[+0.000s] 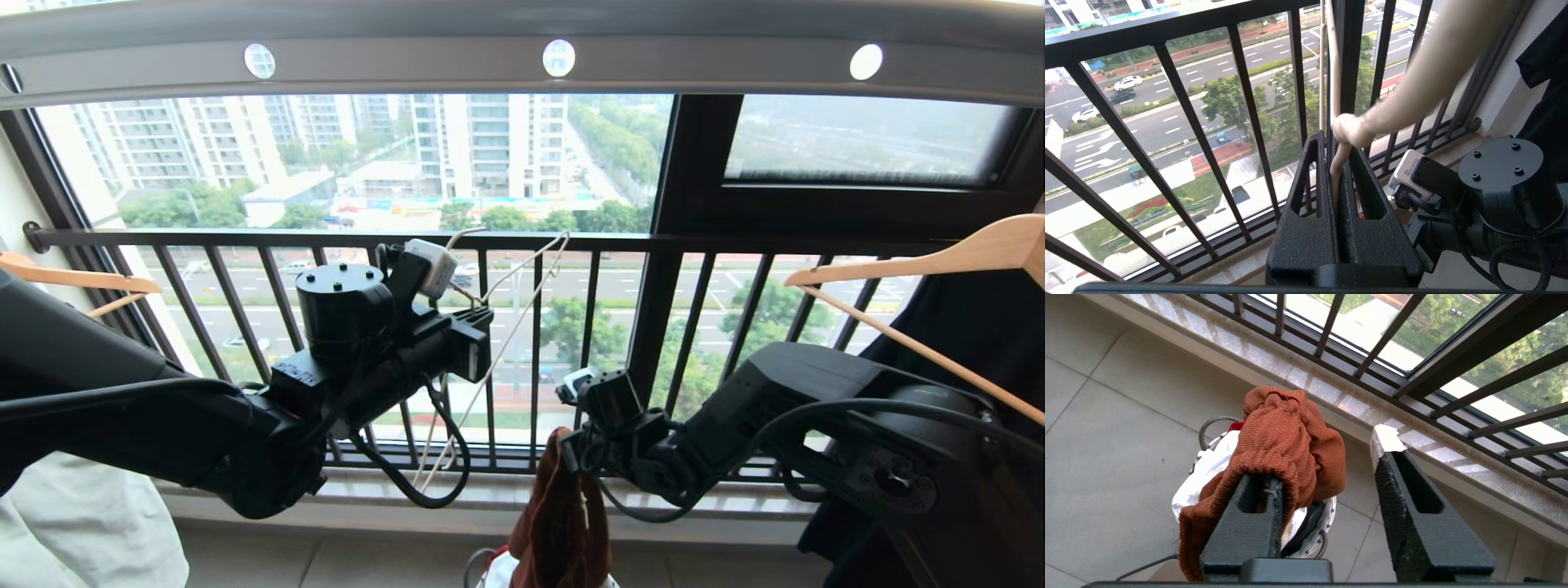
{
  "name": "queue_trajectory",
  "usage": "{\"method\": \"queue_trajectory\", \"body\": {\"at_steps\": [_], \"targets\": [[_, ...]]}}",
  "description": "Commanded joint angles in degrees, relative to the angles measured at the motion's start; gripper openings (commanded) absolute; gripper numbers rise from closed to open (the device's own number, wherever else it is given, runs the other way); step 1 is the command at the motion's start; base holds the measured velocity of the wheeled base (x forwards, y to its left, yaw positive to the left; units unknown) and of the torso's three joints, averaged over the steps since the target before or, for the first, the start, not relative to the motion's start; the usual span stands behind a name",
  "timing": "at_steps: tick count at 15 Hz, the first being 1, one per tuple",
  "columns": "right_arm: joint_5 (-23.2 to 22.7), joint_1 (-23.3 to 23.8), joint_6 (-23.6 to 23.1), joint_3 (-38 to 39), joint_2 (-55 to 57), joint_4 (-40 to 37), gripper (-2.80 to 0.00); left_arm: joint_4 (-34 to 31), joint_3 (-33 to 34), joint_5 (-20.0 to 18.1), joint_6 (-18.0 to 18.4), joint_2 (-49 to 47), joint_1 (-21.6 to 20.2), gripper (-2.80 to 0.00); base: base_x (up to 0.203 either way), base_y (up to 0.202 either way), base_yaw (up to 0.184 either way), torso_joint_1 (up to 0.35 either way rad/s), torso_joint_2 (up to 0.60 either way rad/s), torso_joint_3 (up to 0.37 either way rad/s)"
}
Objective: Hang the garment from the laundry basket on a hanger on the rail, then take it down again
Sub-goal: Put clothes in the basket
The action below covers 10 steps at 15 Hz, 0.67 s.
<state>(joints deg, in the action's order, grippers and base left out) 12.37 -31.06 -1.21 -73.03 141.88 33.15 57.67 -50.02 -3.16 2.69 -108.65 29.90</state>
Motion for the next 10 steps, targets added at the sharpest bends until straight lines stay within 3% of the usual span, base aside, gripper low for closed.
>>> {"method": "queue_trajectory", "body": {"at_steps": [1,6,10], "targets": [[0.07,0.04,-0.11,-0.09,0.04,-1.06,0.0,0.33,0.01,-0.01,0.03,-0.15,0.07,-2.8,0.0,0.0,0.0,0.0,0.0,0.0],[-0.13,0.88,-1.21,-6.5,-1.68,-18.02,0.0,0.42,0.01,-0.01,0.73,-0.42,-0.02,-2.8,0.0,0.0,0.0,0.0,0.0,0.0],[-0.3,2.79,-7.58,-14.15,0.54,-25.42,0.0,0.42,0.01,-0.01,0.73,-0.06,-0.28,-2.8,0.0,0.0,0.0,0.0,0.0,0.0]]}}
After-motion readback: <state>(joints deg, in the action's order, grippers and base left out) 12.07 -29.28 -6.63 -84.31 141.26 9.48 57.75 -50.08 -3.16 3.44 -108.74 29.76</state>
